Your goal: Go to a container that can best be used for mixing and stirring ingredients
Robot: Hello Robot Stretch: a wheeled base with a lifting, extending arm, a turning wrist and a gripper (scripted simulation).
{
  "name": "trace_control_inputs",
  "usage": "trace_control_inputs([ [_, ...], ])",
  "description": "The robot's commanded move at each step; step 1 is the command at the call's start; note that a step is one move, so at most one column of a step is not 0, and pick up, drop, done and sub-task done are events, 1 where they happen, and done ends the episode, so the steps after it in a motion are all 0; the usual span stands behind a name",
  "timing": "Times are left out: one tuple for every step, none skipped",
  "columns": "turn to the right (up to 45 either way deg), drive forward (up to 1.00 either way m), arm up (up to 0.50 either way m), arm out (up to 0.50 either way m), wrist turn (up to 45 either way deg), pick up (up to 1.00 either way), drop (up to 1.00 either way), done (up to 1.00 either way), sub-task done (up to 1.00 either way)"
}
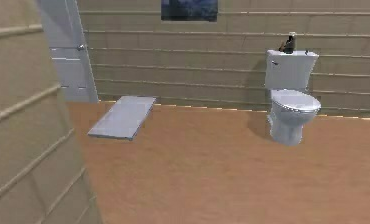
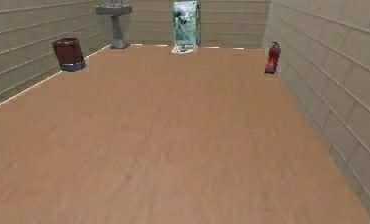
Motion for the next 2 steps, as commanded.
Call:
trace_control_inputs([
  [0.0,1.0,0.0,0.0,0.0,0.0,0.0,0.0,0.0],
  [0.0,0.1,0.0,0.0,0.0,0.0,0.0,0.0,0.0],
])
